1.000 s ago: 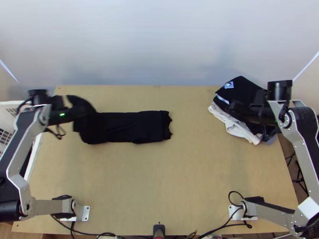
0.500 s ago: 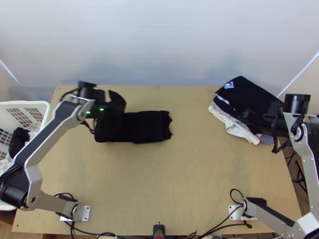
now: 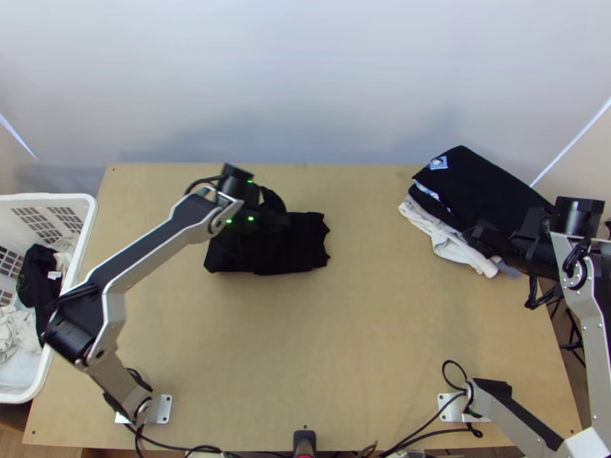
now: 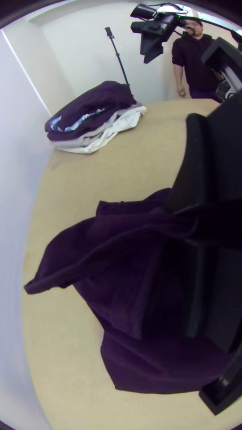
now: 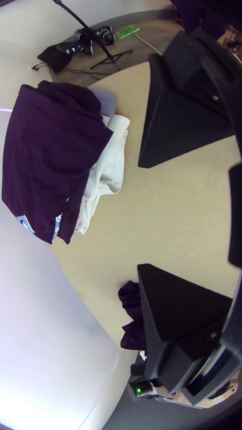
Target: Fold the t-shirt
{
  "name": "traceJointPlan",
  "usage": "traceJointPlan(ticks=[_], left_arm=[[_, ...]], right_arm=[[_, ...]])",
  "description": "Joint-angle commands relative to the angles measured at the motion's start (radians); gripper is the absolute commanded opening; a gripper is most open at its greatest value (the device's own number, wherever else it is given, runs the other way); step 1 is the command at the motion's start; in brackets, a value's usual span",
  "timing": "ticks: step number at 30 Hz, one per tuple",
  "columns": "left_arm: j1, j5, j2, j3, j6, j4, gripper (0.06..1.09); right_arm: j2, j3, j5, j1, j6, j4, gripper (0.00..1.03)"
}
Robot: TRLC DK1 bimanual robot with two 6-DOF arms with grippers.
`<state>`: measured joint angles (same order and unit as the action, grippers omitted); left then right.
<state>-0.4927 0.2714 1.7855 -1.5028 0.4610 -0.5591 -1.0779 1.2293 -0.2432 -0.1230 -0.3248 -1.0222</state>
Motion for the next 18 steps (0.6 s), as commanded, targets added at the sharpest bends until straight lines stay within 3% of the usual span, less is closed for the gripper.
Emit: traceJointPlan(ticks=[1, 3, 4, 8, 11, 15, 18], left_arm=[[-0.087, -0.017, 0.104, -0.097, 0.005, 0.01, 0.26], [-0.119, -0.009, 0.109, -0.116, 0.005, 0.057, 0.92], [-0.135, 0.002, 0.111, -0.126, 0.007, 0.084, 1.05], [-0.17, 0.029, 0.12, -0.241, 0.09, 0.14, 1.04], [-0.165, 0.028, 0.126, -0.284, 0.091, 0.176, 1.04], [-0.103, 0.038, 0.109, -0.281, 0.056, 0.151, 1.04], [-0.024, 0.052, 0.069, -0.272, -0.068, 0.021, 1.04]], right_arm=[[0.026, -0.017, -0.002, -0.004, -0.008, -0.001, 0.99], [0.027, -0.027, -0.002, 0.006, -0.011, -0.001, 0.99], [0.027, -0.036, -0.002, 0.016, -0.016, -0.001, 0.99], [0.029, -0.086, -0.002, 0.079, -0.023, 0.016, 0.99], [0.03, -0.143, -0.001, 0.164, -0.057, 0.059, 0.99], [0.019, -0.169, -0.002, 0.252, -0.12, 0.134, 0.99], [-0.028, -0.191, -0.021, 0.35, -0.188, 0.232, 0.99]])
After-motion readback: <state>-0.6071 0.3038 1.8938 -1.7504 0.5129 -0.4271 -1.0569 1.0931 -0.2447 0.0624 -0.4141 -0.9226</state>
